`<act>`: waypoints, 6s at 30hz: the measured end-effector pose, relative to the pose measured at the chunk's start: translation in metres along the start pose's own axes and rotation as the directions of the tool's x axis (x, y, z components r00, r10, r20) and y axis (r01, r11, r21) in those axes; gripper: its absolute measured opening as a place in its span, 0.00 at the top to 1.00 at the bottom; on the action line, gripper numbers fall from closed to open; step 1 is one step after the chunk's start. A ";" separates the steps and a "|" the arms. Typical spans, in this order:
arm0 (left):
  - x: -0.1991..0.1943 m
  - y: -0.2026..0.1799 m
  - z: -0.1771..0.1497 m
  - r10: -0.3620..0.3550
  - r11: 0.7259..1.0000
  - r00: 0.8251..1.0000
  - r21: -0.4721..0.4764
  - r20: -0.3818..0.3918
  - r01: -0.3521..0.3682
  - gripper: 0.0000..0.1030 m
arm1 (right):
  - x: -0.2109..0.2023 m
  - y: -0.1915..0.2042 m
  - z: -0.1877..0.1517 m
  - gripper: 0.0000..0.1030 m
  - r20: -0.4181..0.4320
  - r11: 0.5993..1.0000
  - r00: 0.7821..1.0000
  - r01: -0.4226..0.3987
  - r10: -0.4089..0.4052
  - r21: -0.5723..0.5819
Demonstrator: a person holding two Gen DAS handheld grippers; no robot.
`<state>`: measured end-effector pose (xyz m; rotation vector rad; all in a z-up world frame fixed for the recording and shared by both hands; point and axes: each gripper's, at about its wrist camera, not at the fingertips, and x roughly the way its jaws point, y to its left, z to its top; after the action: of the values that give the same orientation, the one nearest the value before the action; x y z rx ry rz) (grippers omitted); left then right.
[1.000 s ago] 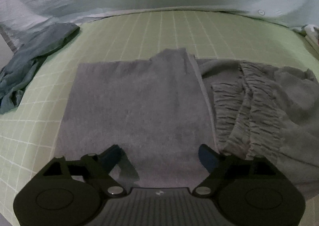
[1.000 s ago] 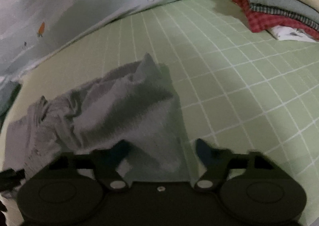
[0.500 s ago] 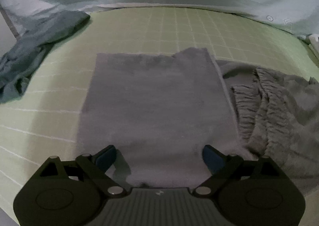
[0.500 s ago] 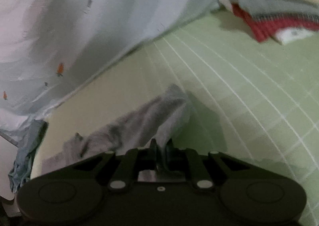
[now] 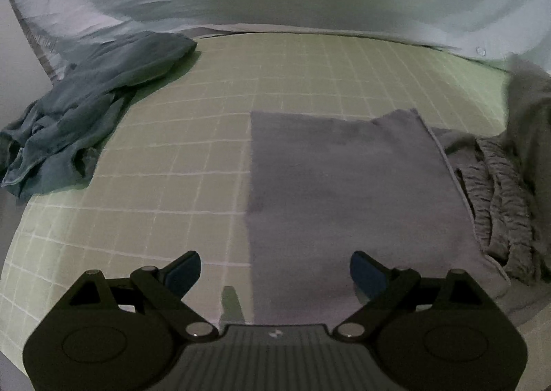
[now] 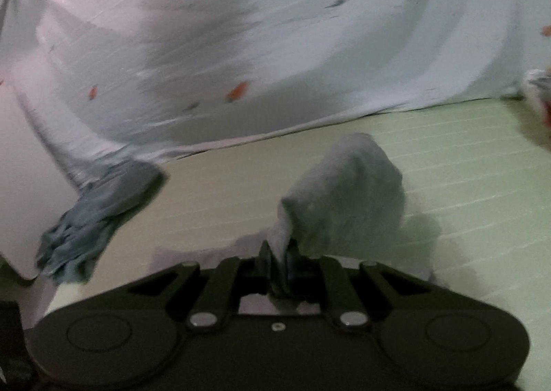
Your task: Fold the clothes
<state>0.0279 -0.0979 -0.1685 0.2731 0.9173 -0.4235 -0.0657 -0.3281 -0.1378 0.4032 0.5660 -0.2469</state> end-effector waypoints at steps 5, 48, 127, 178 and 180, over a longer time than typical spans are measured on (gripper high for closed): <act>-0.003 0.030 -0.007 0.015 1.000 1.000 0.010 0.006 -0.015 0.09 | 0.032 0.053 -0.010 0.92 -0.044 0.992 0.992 -0.121 0.120 -0.021; 0.024 0.048 -0.019 -0.083 0.979 0.993 -0.195 -0.089 0.064 0.09 | 0.052 0.026 -0.077 0.24 -0.187 0.986 0.970 0.139 -0.154 -0.093; 0.049 -0.666 0.292 -0.766 0.566 0.638 0.548 0.075 0.616 0.58 | -0.131 -0.571 0.205 0.63 0.266 0.865 0.874 0.272 -0.405 0.422; -0.157 -0.433 0.075 -0.706 0.665 0.679 0.519 0.202 0.537 0.00 | -0.309 -0.284 0.032 0.00 0.113 0.689 0.700 0.640 -0.705 0.340; -0.157 -0.428 0.068 -0.704 0.666 0.685 0.511 0.190 0.543 0.00 | -0.309 -0.276 0.025 0.00 0.104 0.689 0.700 0.647 -0.706 0.327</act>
<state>-0.2065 -0.4668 -0.0226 0.2374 0.5008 -1.3085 -0.3987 -0.5498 -0.0275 0.4025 0.4388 -1.1003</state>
